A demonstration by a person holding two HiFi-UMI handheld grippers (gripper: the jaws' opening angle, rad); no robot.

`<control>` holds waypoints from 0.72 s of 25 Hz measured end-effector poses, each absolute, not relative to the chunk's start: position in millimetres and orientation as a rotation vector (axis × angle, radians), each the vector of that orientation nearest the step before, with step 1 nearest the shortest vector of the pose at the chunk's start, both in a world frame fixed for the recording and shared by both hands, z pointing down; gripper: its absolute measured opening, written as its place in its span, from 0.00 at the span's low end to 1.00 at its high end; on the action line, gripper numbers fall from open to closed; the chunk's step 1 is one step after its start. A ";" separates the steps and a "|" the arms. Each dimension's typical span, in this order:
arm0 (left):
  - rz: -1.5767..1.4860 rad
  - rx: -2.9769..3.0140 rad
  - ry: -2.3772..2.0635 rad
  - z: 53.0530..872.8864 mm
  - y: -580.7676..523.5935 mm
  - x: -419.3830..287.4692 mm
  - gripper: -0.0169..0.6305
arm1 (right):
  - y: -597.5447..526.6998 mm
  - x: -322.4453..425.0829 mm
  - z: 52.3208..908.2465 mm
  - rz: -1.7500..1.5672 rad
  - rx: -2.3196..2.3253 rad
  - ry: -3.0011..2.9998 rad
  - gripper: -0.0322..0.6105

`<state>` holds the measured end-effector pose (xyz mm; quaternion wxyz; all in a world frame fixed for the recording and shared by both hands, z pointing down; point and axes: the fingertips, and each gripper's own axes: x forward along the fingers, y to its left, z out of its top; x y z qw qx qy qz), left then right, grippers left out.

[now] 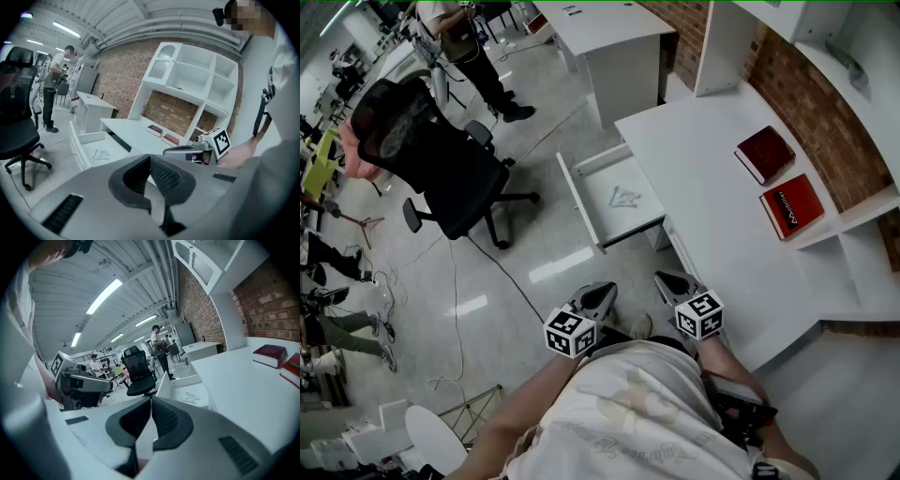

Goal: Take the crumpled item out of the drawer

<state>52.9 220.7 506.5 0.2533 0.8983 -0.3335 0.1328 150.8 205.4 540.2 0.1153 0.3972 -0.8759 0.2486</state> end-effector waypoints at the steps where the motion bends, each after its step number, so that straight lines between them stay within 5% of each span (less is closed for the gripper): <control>1: 0.361 2.443 -0.907 505.0 222.5 52.9 0.06 | 208.1 151.6 539.9 0.729 1.167 -2.563 0.10; 18: 0.384 2.454 -0.892 501.7 227.0 65.7 0.06 | 217.6 166.0 545.8 0.756 1.204 -2.544 0.10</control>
